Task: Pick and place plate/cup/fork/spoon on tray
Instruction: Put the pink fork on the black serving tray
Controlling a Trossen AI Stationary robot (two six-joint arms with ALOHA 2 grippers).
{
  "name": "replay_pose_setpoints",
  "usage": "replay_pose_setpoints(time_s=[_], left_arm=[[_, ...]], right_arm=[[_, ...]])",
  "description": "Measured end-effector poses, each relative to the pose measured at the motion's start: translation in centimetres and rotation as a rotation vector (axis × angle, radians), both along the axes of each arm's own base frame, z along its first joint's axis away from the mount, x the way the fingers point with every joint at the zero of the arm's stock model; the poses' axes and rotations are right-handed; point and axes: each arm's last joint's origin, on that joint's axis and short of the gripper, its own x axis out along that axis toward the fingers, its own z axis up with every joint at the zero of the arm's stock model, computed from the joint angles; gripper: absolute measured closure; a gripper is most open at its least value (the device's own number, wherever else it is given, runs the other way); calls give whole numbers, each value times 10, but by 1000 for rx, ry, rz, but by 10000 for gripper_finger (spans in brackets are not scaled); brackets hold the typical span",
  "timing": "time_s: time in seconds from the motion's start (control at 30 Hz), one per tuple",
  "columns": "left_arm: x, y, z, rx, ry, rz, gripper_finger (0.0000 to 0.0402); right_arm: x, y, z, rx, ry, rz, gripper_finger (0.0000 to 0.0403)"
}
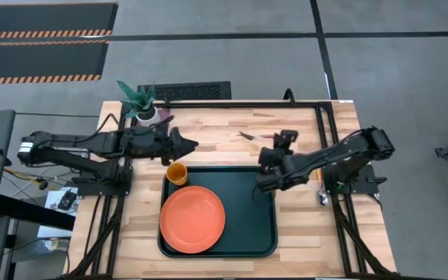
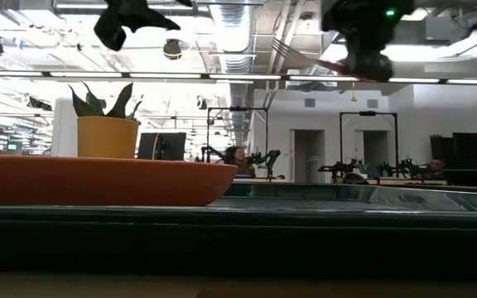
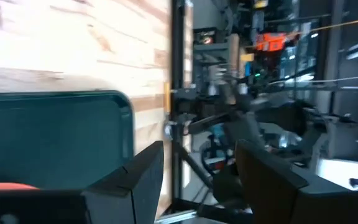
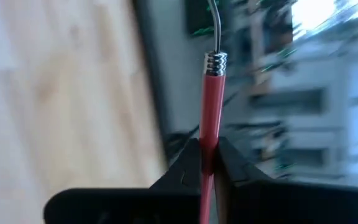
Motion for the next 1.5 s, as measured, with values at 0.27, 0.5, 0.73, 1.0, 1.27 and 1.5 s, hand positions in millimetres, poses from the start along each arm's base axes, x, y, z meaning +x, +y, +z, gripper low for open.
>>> replay_pose_setpoints(time_s=[0.27,0.5,0.73,1.0,1.27,1.5], left_arm=[[26,16,-18,-35,49,2,216],[53,29,-27,-46,-35,-2,216],[69,45,-38,-76,-77,65,216],[89,63,-51,-133,-158,55,216],[98,72,-52,-185,-275,73,216],[99,71,-47,-215,-319,9,224]], right_arm=[[28,-1,3,-187,46,44,384],[32,0,2,-229,65,60,382],[32,1,2,-230,61,64,380],[32,1,2,-229,54,62,378],[32,1,2,-227,61,63,378],[33,1,2,-222,52,61,374]])
